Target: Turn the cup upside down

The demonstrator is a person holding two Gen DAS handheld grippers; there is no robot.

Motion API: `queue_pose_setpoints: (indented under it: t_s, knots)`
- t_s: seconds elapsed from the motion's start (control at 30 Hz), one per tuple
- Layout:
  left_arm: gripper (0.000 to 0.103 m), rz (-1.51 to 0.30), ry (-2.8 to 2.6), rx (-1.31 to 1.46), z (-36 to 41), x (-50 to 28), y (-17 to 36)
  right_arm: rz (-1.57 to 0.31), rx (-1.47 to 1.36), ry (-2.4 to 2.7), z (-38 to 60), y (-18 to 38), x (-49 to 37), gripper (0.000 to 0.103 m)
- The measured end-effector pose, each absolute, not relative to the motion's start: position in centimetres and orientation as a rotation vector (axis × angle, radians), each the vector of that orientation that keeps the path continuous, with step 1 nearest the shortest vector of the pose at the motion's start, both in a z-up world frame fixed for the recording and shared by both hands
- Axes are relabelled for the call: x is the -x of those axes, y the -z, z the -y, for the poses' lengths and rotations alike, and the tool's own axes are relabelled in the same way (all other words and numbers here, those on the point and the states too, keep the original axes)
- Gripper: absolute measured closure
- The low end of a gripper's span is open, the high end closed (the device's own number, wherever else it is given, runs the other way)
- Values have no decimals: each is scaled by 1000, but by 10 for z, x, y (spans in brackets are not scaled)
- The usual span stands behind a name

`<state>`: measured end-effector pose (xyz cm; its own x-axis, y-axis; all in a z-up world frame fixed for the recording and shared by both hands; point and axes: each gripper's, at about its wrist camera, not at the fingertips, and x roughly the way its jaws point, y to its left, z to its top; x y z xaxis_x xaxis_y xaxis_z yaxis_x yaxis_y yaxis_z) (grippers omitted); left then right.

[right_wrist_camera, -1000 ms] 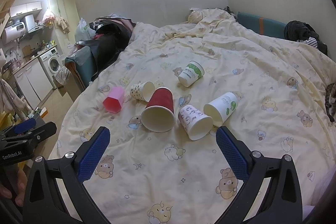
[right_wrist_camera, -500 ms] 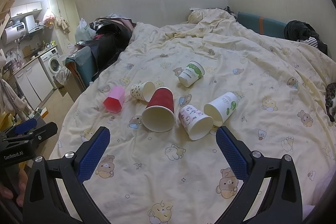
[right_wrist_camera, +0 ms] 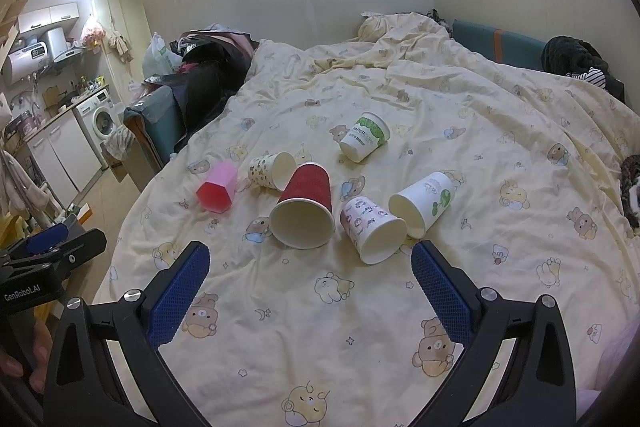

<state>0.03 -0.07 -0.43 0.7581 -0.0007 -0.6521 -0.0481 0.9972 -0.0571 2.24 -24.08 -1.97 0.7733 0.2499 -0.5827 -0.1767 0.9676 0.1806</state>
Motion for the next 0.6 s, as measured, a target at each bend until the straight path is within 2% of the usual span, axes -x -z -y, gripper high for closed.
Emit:
queue_pose_setpoints:
  t_s: [0.6]
  knots:
    - [0,-746,-7,85,-5,-11,-7,-681,-155,-250,242,21,-27,0]
